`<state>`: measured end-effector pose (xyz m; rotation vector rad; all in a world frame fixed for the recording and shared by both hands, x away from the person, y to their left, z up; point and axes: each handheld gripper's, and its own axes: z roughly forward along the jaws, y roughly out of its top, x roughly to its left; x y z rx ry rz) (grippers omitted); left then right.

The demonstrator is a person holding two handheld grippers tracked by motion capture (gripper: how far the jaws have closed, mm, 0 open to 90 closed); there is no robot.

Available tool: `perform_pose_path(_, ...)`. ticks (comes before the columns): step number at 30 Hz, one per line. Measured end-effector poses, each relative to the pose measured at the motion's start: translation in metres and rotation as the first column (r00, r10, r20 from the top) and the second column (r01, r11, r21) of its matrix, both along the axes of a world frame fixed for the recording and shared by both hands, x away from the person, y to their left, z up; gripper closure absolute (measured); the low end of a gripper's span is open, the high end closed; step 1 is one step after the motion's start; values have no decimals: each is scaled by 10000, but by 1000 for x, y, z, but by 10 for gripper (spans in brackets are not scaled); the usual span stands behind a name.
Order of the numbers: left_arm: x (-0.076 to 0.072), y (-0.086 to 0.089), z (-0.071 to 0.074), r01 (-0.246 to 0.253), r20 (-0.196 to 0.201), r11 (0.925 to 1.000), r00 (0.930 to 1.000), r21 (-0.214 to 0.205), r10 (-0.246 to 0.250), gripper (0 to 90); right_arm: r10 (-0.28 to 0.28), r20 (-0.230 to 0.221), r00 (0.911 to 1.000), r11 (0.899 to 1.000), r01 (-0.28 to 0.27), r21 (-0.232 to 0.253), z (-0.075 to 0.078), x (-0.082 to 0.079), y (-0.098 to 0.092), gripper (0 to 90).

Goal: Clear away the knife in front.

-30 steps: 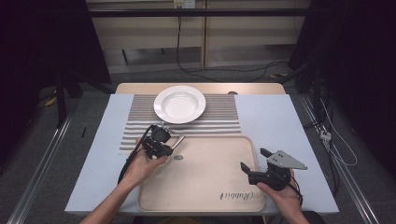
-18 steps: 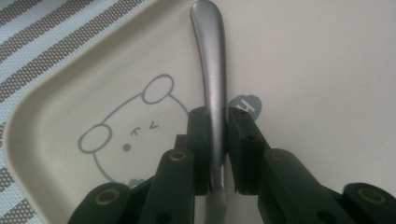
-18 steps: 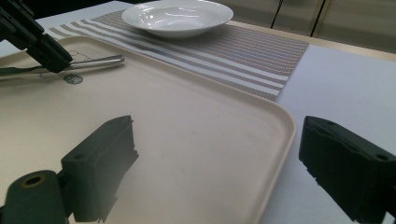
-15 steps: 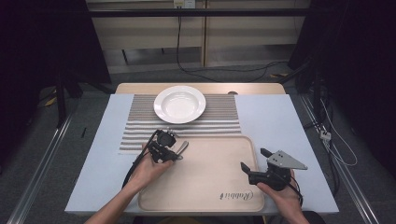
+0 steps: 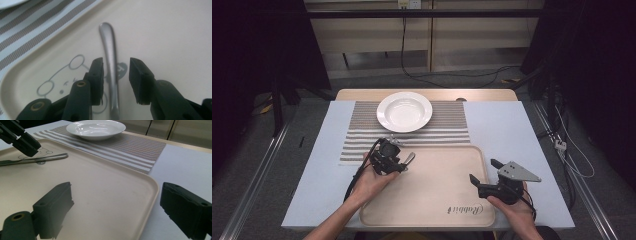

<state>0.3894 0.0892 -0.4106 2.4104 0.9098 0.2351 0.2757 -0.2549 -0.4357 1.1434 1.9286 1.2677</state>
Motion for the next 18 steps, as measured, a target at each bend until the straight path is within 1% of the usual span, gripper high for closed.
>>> perform_pose_path(1,0,0,0,117,6,9999,9999,-81,-117,646,-3,-9,10000,10000,3,13,0,0,0,107)
perform_pose_path(2,-1,0,0,204,134,9995,9997,-223,-201,629,23,-9,10000,10000,-23,21,0,0,0,107)
perform_pose_path(3,-2,-1,0,373,91,9984,9993,-418,-370,611,30,-17,10000,10000,-30,22,0,0,0,107)
perform_pose_path(4,-3,-2,-1,532,37,9975,9986,-457,-531,611,43,-24,10000,10000,-43,5,0,0,0,107)
perform_pose_path(5,-4,-3,-1,622,92,9972,9980,-408,-618,611,48,-39,10000,10000,-48,5,0,1,0,107)
perform_pose_path(6,-6,-4,-2,768,79,9958,9970,-504,-765,610,59,-46,10000,10000,-59,6,0,1,0,107)
perform_pose_path(7,-6,-4,-2,993,-44,9930,9950,-645,-998,619,56,-67,10000,10000,-55,41,-1,1,0,107)
perform_pose_path(8,-7,-5,-3,1142,-72,9911,9933,-681,-1150,619,56,-67,10000,10000,-55,41,-1,1,0,107)
perform_pose_path(9,-8,-6,-3,1210,45,9906,9926,-634,-1210,639,55,-72,10000,10000,-55,46,-1,1,-1,107)
perform_pose_path(10,-10,-7,-3,1251,193,9897,9921,-695,-1240,704,72,-73,9999,9999,-72,82,-1,1,-1,107)
perform_pose_path(11,-10,-9,-4,1333,212,9885,9910,-712,-1322,729,71,-58,10000,9999,-70,74,-1,0,-1,107)
perform_pose_path(12,-11,-10,-6,1431,209,9873,9897,-687,-1420,763,69,-57,10000,10000,-69,40,-1,0,-1,107)
perform_pose_path(13,-11,-11,-8,1428,231,9880,9897,-595,-1416,806,51,-65,10000,10000,-51,11,-1,-1,-1,106)
perform_pose_path(14,-11,-12,-11,1443,127,9883,9895,-487,-1438,835,59,-57,10000,10000,-59,-5,0,-1,-1,106)
perform_pose_path(15,-9,-13,-13,1499,81,9881,9887,-357,-1497,882,64,-35,10000,10000,-64,-18,0,-2,-2,106)
perform_pose_path(16,-8,-13,-16,1363,34,9903,9907,-278,-1362,900,65,8,10000,9999,-65,-131,0,-2,-2,105)
perform_pose_path(18,-5,-13,-21,1333,-47,9911,9911,-20,-1333,900,74,16,10000,9998,-74,-167,0,-2,-2,105)
